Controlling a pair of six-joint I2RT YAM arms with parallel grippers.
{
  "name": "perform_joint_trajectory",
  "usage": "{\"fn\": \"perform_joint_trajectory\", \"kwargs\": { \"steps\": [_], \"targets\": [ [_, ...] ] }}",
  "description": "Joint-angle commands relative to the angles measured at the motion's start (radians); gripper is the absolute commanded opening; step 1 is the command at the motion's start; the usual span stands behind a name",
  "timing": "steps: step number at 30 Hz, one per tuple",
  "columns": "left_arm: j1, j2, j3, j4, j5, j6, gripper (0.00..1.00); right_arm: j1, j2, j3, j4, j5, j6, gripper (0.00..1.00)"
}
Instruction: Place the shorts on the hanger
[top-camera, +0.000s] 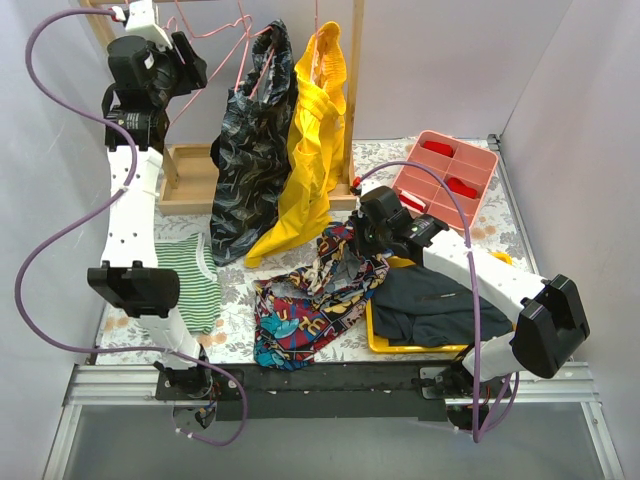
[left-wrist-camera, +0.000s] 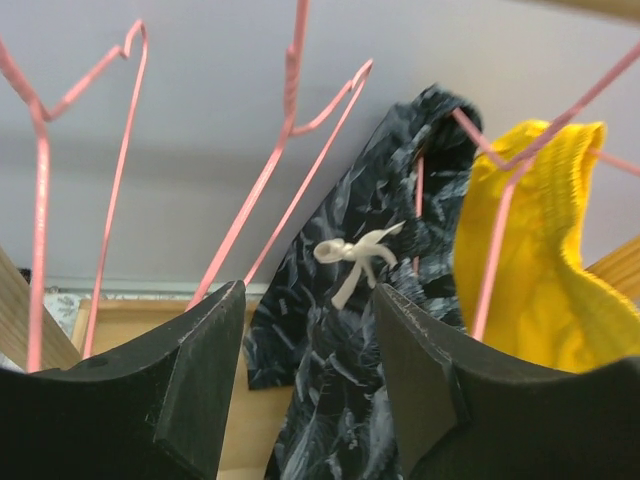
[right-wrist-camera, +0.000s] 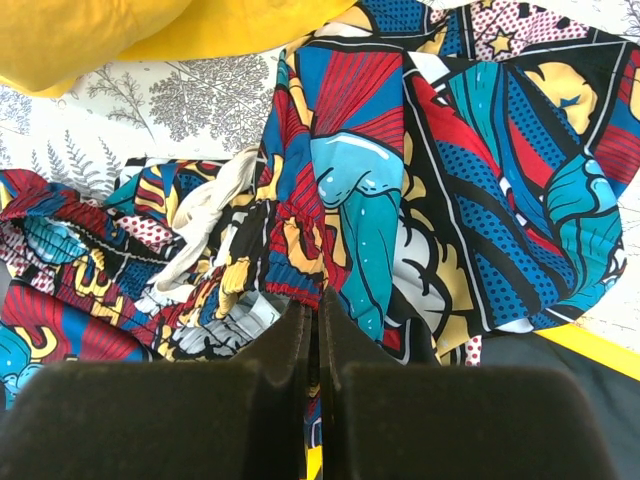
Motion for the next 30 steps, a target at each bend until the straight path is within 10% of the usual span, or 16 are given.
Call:
{"fn": "perform_joint_trajectory", "kwargs": {
  "steps": [1,16,30],
  "targets": [
    [0.006,0.012,-0.010,-0.033,-0.003,0.051,0.52,-0.004,0.000,-0.005,0.039,-0.025,-0.016,0.01],
    [0.006,-0.058,-0.052,-0.019,0.156,0.032,0.50,-0.003,0.013,-0.023,0.055,-0.039,-0.017,0.01],
    [0.008,-0.104,-0.070,-0.009,-0.074,0.071,0.53,-0.004,0.020,-0.028,0.050,-0.046,-0.024,0.01]
  ]
}}
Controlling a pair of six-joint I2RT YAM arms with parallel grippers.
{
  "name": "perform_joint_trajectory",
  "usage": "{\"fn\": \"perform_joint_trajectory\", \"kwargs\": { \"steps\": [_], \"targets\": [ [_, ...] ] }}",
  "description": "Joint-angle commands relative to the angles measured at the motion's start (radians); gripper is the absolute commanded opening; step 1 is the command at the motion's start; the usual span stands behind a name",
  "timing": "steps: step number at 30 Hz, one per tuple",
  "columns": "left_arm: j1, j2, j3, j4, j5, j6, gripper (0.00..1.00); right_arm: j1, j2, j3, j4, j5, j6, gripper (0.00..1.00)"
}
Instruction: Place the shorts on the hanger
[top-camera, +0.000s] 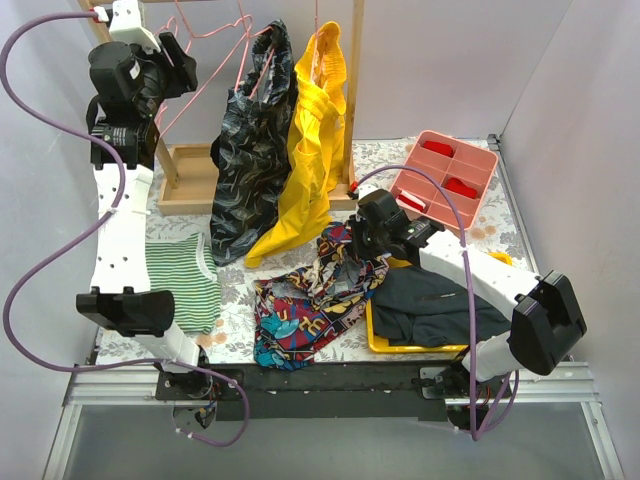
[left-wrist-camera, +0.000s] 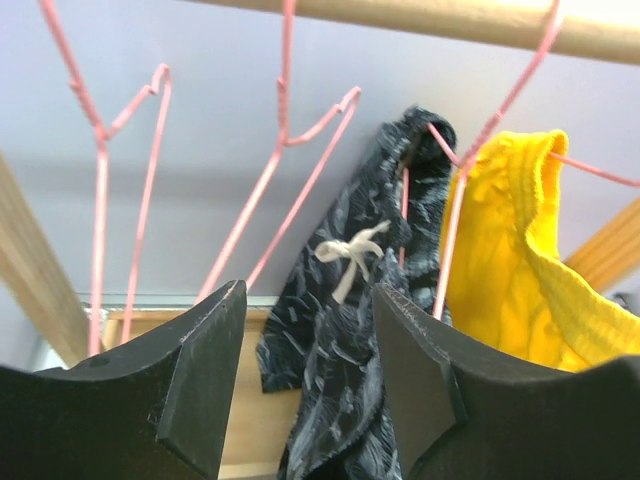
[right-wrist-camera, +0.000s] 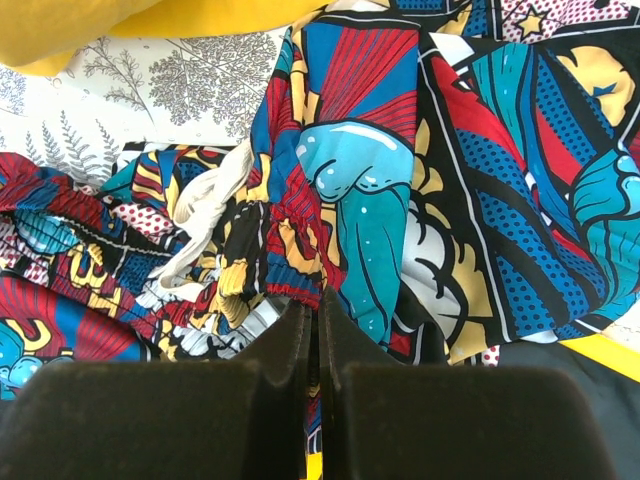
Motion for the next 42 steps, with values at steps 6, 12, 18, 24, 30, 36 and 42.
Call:
{"fn": "perform_joint_trajectory", "kwargs": {
  "steps": [6,12,18,24,30,36,42],
  "targets": [
    [0.013,0.092,0.029,-0.027,-0.073,0.045,0.58,-0.003,-0.001,-0.005,0.020,-0.017,-0.016,0.01],
    [0.015,0.129,0.023,-0.026,-0.040,0.037,0.58,-0.003,-0.013,-0.022,0.019,-0.014,-0.016,0.01],
    [0.015,0.112,-0.014,-0.023,-0.001,0.034,0.52,-0.003,-0.016,-0.031,0.023,-0.014,-0.011,0.01],
    [0.015,0.096,-0.038,-0.004,-0.027,0.062,0.47,-0.003,-0.012,-0.031,0.023,-0.018,-0.013,0.01],
    [0.015,0.059,-0.026,-0.009,0.043,0.050,0.48,-0.003,-0.010,-0.031,0.026,-0.020,-0.017,0.01],
    [0.015,-0.019,-0.017,0.015,0.118,0.007,0.51,-0.003,-0.010,-0.040,0.029,-0.023,-0.017,0.01],
    [0.015,-0.038,0.017,0.002,0.059,0.010,0.58,-0.003,-0.006,-0.040,0.029,-0.027,-0.017,0.01]
  ]
}}
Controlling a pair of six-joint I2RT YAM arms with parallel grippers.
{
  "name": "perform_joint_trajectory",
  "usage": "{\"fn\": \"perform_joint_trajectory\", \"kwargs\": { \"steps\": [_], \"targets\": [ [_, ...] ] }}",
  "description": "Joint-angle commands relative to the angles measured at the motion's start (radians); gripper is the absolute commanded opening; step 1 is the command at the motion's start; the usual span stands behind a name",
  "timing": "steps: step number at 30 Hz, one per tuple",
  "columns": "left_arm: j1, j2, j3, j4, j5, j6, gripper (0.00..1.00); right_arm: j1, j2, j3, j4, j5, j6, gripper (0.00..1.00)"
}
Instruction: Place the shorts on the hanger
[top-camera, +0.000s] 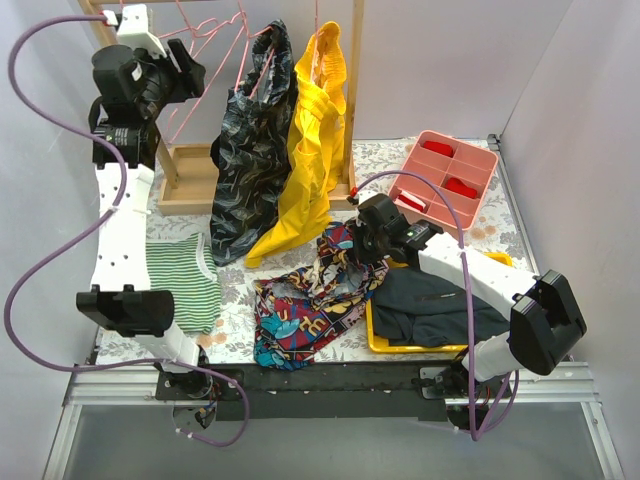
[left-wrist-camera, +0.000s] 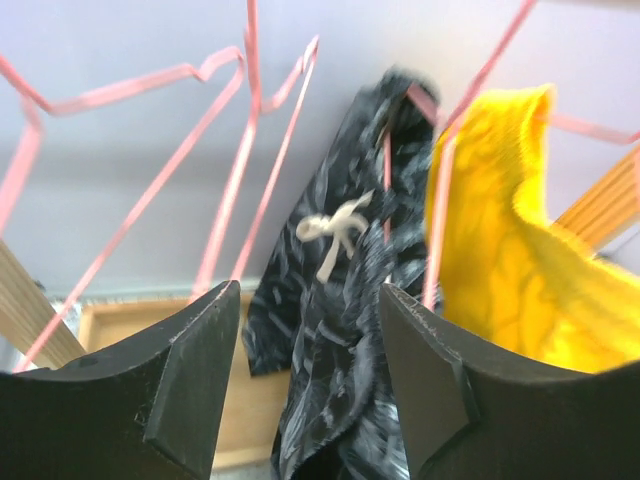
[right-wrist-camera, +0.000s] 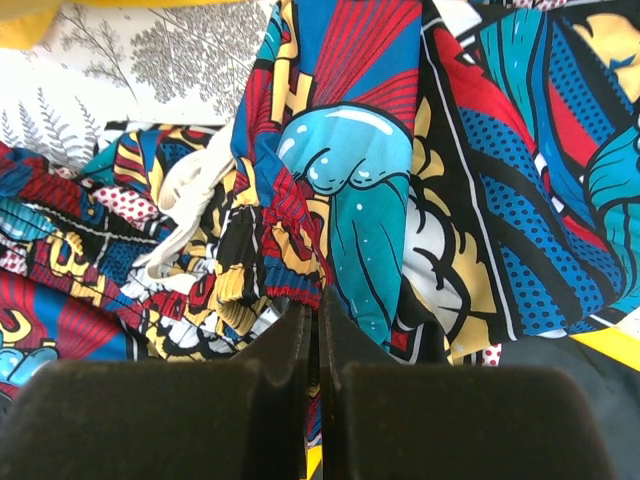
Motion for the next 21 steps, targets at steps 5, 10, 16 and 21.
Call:
{"fn": "perform_joint_trajectory", "kwargs": {
  "steps": [5,10,16,21],
  "targets": [
    [0.007,0.010,0.094,-0.027,-0.049,0.015,0.61,-0.003,-0.005,-0.003,0.016,-0.019,-0.019,0.01],
    [0.007,0.089,0.110,-0.043,-0.032,0.026,0.61,-0.003,-0.008,0.002,0.011,-0.016,-0.026,0.01],
    [0.007,0.122,0.050,-0.023,-0.055,0.055,0.52,-0.004,-0.011,-0.006,0.013,-0.018,-0.024,0.01],
    [0.007,0.097,0.013,-0.005,-0.071,0.066,0.40,-0.004,-0.005,-0.004,0.015,-0.022,-0.024,0.01]
  ]
}}
